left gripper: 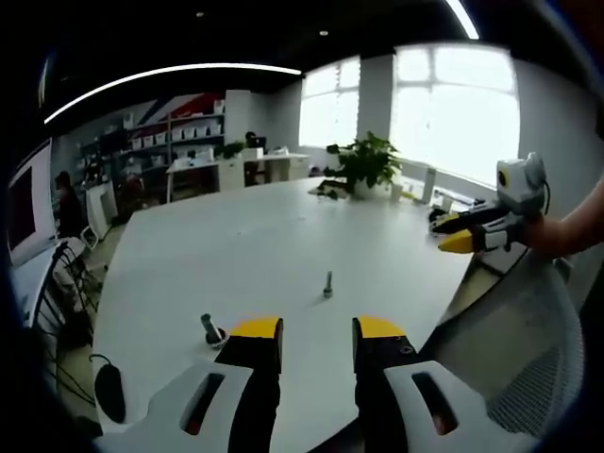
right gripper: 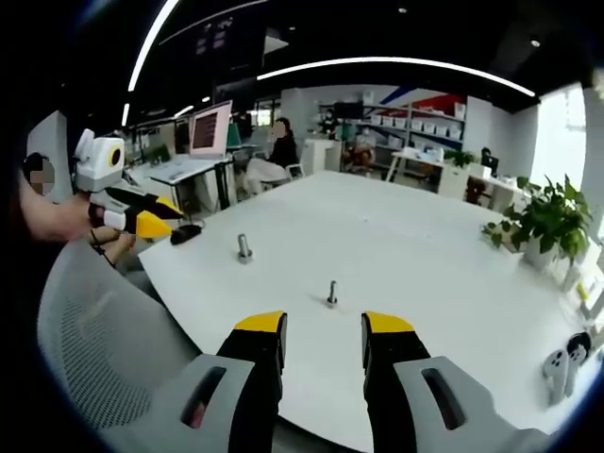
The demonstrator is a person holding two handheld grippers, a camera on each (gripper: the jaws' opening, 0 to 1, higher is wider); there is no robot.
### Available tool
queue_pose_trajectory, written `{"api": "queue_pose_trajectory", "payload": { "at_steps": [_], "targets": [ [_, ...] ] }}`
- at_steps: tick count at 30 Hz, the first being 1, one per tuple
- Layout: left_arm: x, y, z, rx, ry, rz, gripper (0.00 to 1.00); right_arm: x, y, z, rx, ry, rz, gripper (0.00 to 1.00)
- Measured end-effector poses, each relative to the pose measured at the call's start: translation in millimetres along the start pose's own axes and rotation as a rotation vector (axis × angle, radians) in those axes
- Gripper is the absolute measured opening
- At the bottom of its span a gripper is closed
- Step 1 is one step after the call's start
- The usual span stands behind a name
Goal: Place the washer onto the threaded stud by aligning its center hole with the stud, sliding it down to the base, and recovering from edge contact or off-axis alignment until the washer reaches the visible bottom stop.
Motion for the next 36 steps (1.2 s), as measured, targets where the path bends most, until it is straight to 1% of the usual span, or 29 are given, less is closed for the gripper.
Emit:
{"api": "queue_pose_trajectory", "payload": {
  "at_steps": [2,5,8,16,23,28,31,36],
  "targets": [
    [1.3,0.6,1.6,0.006,0.007,-0.01,0.28,0.8,-0.5,1.0,0.008,-0.003,-0.005,0.34],
    [2.6,2.5,-1.0,-0.013,0.005,-0.022,0.28,1.6,-0.9,0.6,0.003,0.001,-0.01,0.34],
    [3.3,2.9,-0.9,-0.019,0.009,-0.028,0.28,1.9,-0.9,2.3,0.013,0.0,-0.011,0.34],
    [3.2,3.3,-3.2,-0.035,0.012,-0.016,0.28,3.0,-0.2,1.4,0.01,0.009,-0.008,0.34],
    [4.8,3.7,-5.5,-0.048,0.006,-0.019,0.28,2.4,-0.7,-0.5,0.002,0.006,-0.004,0.34],
    [6.8,6.3,-6.9,-0.064,0.008,-0.029,0.28,6.4,-2.8,-0.3,0.02,0.019,-0.013,0.34],
    [7.0,7.0,-8.3,-0.078,0.017,-0.022,0.28,6.5,-3.2,0.3,0.028,0.022,-0.015,0.34],
    [5.4,6.8,-8.0,-0.079,0.013,-0.015,0.28,4.6,-3.6,1.6,0.034,0.022,-0.007,0.34]
  ]
}}
Point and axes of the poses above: the point that each gripper's makers call its tool centre point, and the gripper's own axes: y roughly forward along the fingers, x roughly to its right, z roughly out of its top, the point moved 8 cm from there along -y, roughly backward along the fingers, and after that the axes turned 7 degrees about x, right-handed, at the moved point
